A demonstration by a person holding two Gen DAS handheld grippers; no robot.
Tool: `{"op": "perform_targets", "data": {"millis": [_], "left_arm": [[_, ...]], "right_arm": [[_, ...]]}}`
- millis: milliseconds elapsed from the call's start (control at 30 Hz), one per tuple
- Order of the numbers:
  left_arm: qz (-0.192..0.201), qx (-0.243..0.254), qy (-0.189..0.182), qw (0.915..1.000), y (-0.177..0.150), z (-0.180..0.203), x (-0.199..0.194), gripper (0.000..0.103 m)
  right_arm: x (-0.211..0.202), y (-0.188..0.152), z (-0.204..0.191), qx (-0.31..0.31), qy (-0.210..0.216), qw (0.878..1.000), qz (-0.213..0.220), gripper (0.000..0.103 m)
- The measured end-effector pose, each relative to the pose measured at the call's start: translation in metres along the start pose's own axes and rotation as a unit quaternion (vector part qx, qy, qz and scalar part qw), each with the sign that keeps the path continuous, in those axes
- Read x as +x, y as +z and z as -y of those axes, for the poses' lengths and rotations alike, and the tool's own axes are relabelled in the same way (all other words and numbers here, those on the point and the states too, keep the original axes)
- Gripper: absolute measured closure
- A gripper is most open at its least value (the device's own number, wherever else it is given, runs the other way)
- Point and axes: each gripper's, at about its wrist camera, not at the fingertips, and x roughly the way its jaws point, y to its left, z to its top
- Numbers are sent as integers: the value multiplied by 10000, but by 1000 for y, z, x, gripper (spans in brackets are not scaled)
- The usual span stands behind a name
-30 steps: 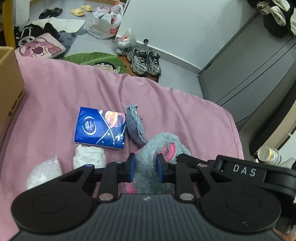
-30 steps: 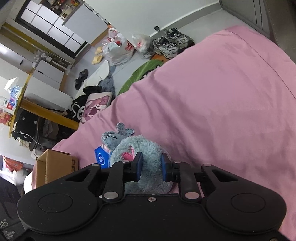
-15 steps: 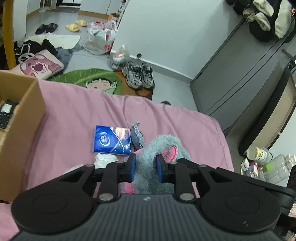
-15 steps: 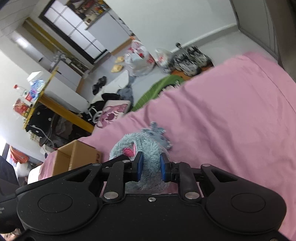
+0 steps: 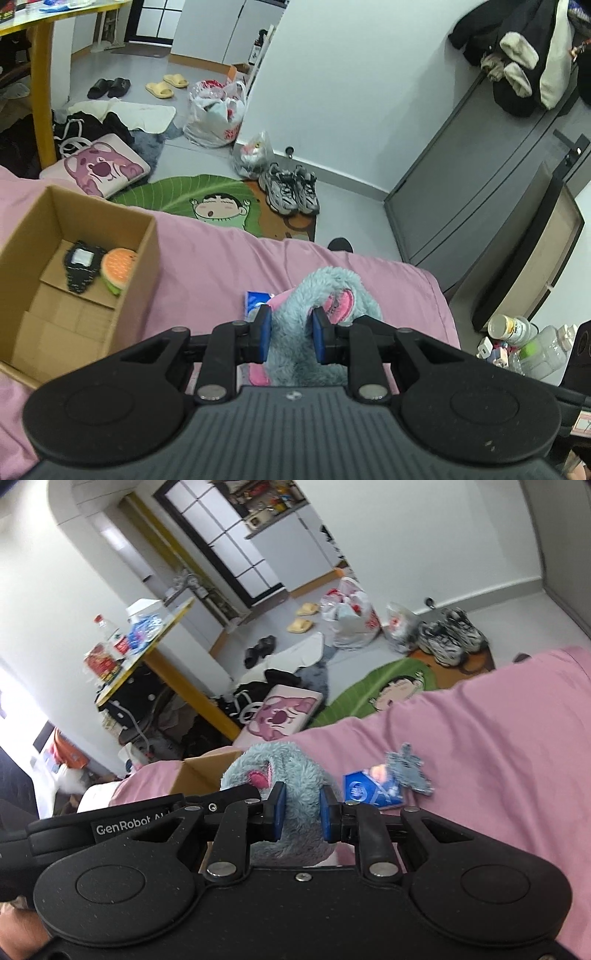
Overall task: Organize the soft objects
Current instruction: 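Carry the grey plush over the cardboard box with the left tool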
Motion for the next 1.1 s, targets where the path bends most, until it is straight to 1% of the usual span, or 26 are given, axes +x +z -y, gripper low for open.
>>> {"op": "perform_targets", "data": {"millis": [267,667,867,1100], "left_arm": [[250,-8,-71,9997,11,-24,-28,81],[479,-49,148,9987,23,-62,-63,81],[522,-193,187,9983,28,-88,-69,81],[523,-410,165,9977,30,-122,-67,81]], "right_arm": [[-6,-2,-36,-197,171,9994,226,84],[8,-8,-80,-331,491,9975,378,84],[24,-12,-98,-366,583,9970,341,84],[45,-16,-118,-377,566,9974,252,84]]}}
